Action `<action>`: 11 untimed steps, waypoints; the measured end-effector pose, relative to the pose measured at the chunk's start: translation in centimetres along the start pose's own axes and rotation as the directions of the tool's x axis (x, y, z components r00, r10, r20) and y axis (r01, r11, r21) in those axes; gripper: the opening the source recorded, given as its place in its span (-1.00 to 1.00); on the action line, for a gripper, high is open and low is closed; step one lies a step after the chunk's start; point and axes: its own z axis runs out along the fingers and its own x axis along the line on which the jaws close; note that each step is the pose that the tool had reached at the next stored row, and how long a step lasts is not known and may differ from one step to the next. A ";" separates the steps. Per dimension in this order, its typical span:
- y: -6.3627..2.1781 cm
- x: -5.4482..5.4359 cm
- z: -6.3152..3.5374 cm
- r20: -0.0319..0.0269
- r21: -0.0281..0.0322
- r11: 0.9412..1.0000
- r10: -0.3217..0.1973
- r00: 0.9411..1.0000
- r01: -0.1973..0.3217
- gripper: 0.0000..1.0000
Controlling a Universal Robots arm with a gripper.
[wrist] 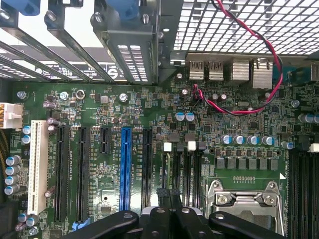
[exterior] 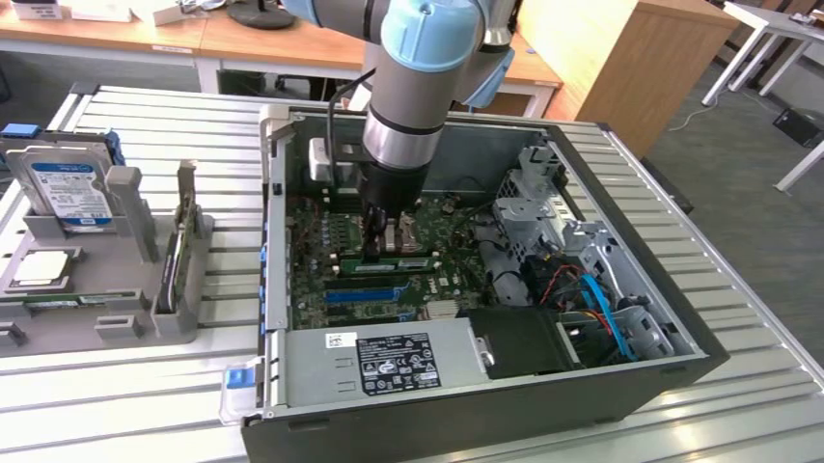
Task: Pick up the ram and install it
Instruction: 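Press down the ram until it locks into place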
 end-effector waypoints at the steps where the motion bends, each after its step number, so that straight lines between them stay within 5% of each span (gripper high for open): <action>1: 0.00 0.0 0.01 0.000 0.000 1.000 0.000 1.000 0.000 -0.80; 11: -0.01 0.0 0.09 0.000 0.001 1.000 0.000 1.000 0.000 -0.80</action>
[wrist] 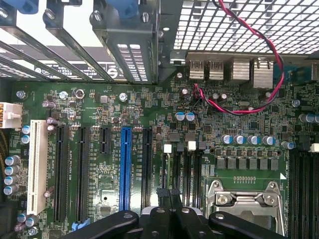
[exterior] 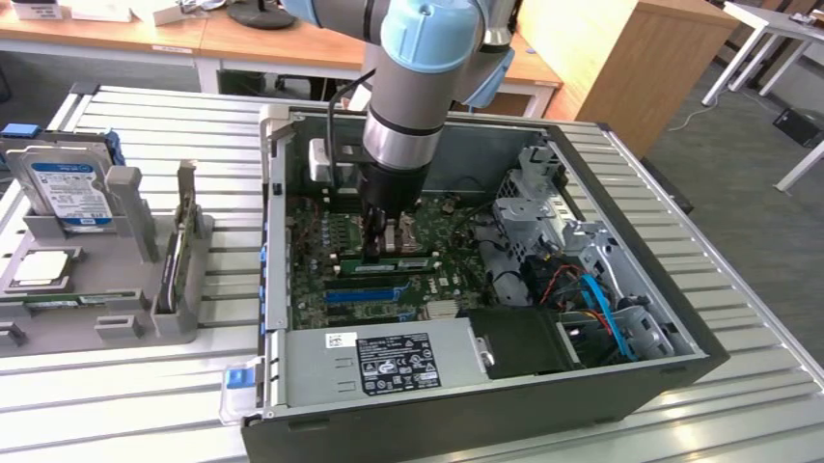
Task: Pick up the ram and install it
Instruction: 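Press down the ram until it locks into place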
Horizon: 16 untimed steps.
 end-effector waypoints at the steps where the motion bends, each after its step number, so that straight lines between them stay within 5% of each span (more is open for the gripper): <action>1: 0.00 0.0 0.00 0.000 0.000 1.000 0.000 1.000 0.000 -0.80; 16: 0.00 0.0 0.10 0.000 0.000 1.000 0.000 1.000 0.000 -0.80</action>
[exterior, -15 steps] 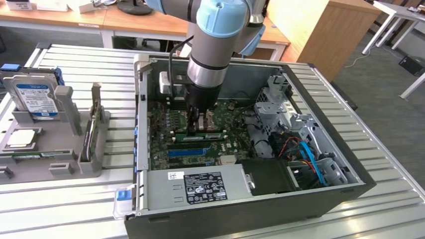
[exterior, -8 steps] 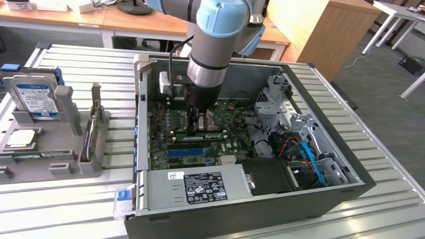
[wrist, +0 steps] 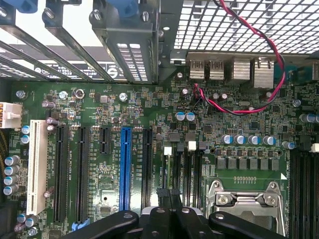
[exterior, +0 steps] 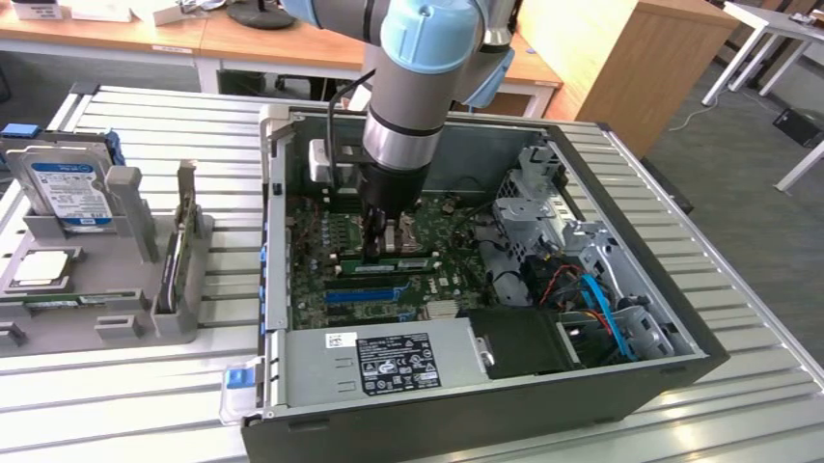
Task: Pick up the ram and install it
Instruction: 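Press down the ram until it locks into place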
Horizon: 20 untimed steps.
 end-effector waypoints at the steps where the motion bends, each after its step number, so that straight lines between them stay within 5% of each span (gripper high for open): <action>1: 0.00 0.0 0.01 0.000 0.000 1.000 0.000 1.000 0.000 -0.80; 20: 0.09 0.0 -2.61 0.000 0.000 1.000 0.000 1.000 0.000 -0.80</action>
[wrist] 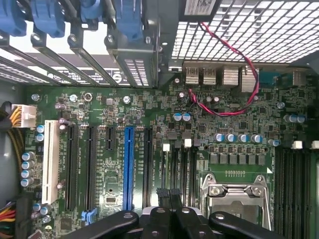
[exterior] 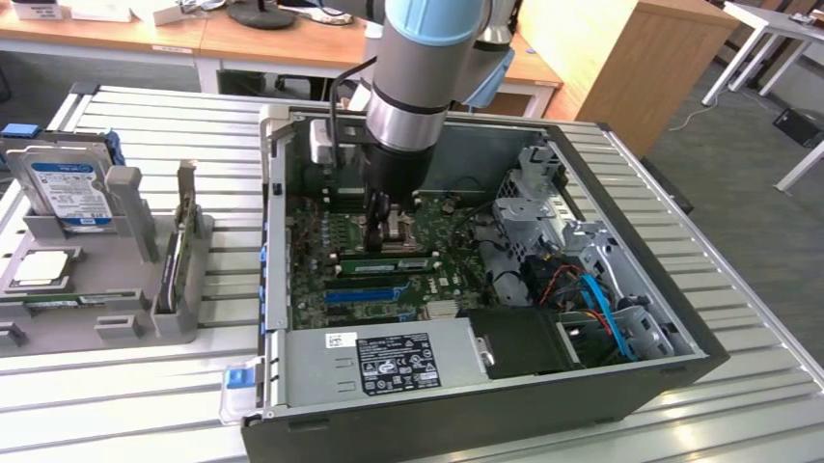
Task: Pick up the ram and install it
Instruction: 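Press down the ram until it locks into place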
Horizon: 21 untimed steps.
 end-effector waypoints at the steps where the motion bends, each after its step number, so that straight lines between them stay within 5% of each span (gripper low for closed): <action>1: 0.00 0.0 -0.06 0.000 0.000 1.000 0.000 1.000 0.000 -0.80; 10: -0.07 0.0 -0.09 0.000 0.000 1.000 0.000 1.000 0.000 -0.80; 21: -1.57 0.0 -0.14 0.000 0.000 1.000 0.000 1.000 0.000 -0.80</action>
